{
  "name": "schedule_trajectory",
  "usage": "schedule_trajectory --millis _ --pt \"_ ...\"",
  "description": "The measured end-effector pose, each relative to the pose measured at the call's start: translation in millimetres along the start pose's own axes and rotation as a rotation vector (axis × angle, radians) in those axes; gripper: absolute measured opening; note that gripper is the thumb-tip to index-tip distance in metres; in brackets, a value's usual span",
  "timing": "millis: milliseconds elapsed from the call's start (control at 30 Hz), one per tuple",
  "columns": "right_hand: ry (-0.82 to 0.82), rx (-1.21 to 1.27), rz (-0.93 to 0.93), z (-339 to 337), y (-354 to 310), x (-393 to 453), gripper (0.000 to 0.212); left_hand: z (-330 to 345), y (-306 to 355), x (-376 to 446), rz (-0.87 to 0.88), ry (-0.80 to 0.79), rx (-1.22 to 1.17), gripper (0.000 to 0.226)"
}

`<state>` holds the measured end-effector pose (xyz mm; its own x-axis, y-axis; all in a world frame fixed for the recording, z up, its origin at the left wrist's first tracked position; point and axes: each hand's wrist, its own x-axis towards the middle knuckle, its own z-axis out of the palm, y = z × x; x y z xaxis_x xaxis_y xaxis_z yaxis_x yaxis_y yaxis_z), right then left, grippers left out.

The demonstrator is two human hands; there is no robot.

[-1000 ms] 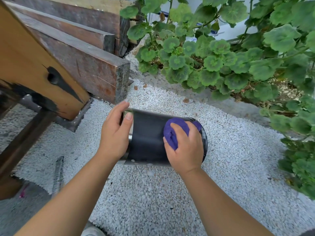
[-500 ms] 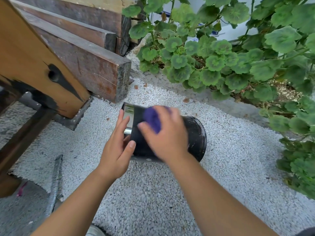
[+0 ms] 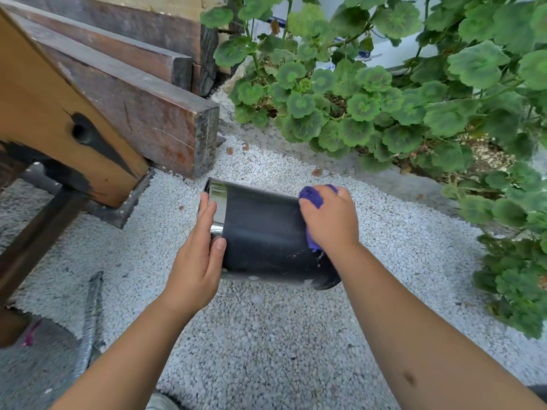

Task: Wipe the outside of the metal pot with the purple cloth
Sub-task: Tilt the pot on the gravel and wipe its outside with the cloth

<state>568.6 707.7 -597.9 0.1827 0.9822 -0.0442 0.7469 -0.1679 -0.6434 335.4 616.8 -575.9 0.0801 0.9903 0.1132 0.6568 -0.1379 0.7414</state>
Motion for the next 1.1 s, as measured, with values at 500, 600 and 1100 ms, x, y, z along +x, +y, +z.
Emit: schedule_trajectory --millis 500,600,1100 --pt "0.209 0.217 -0.389 19 -88 -58 0.037 -9 37 49 -0.205 -0.097 -0.710 0.046" --pt "0.228 0.122 -0.455 18 -71 -46 0.036 -8 33 48 -0.087 -0.177 -0.444 0.086" --pt "0.273 0.164 0.115 -5 42 -34 0.035 7 29 55 0.068 -0.075 -0.272 0.070"
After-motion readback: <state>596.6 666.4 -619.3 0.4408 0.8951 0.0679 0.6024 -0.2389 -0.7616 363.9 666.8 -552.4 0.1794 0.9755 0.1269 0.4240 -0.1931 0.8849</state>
